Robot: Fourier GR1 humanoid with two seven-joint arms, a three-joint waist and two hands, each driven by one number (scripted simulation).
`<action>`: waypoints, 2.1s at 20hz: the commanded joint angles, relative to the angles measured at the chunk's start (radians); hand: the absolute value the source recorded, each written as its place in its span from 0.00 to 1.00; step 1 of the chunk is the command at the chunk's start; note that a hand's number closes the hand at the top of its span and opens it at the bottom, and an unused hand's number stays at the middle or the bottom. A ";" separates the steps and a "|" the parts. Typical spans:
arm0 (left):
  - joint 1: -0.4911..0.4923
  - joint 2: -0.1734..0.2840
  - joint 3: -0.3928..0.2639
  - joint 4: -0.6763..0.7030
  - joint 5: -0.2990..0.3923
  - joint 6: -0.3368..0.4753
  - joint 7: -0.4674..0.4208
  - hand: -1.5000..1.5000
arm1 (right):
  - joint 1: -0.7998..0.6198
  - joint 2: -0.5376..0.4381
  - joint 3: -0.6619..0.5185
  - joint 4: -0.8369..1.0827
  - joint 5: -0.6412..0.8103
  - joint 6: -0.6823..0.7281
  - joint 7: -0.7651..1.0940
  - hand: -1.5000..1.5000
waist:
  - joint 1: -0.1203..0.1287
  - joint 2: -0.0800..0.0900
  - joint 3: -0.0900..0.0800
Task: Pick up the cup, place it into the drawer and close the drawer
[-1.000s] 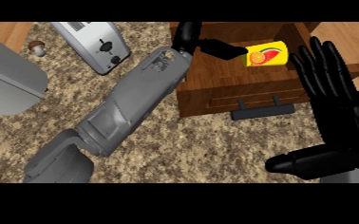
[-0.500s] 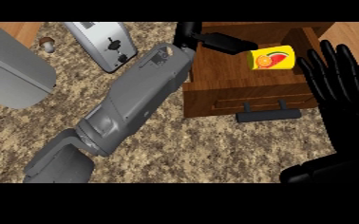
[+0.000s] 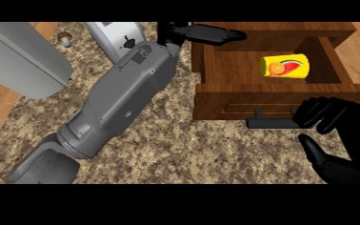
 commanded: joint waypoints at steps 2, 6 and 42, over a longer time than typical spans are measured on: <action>0.140 0.079 0.028 -0.161 0.010 0.031 0.018 0.00 | 0.005 -0.105 -0.045 -0.029 0.022 0.073 0.010 1.00 | 0.025 -0.007 0.000; 0.292 0.192 0.027 -0.322 0.020 -0.001 0.087 0.00 | 0.061 -0.101 0.008 -0.043 0.126 0.083 0.005 1.00 | 0.038 -0.009 0.000; 1.155 0.503 0.345 -0.900 0.063 -0.403 0.079 0.00 | -0.377 -0.041 0.283 1.054 1.090 -0.242 -0.449 0.00 | 0.018 0.006 0.001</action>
